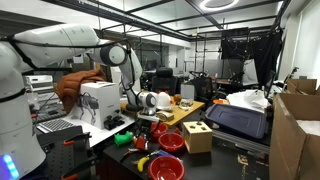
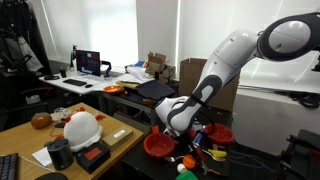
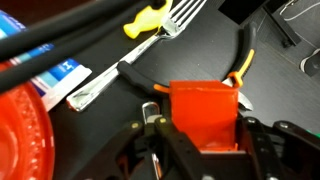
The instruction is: Place the orange block in the middle orange bowl
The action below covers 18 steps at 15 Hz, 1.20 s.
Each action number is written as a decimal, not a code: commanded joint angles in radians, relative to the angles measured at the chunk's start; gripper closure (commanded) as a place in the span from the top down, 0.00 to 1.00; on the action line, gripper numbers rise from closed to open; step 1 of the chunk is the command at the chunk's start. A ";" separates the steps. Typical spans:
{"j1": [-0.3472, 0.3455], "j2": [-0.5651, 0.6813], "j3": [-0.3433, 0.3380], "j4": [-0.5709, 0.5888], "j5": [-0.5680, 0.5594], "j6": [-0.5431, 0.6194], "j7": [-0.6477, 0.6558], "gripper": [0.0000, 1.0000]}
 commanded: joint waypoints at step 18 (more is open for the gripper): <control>-0.065 -0.204 -0.030 -0.144 0.016 -0.013 0.082 0.26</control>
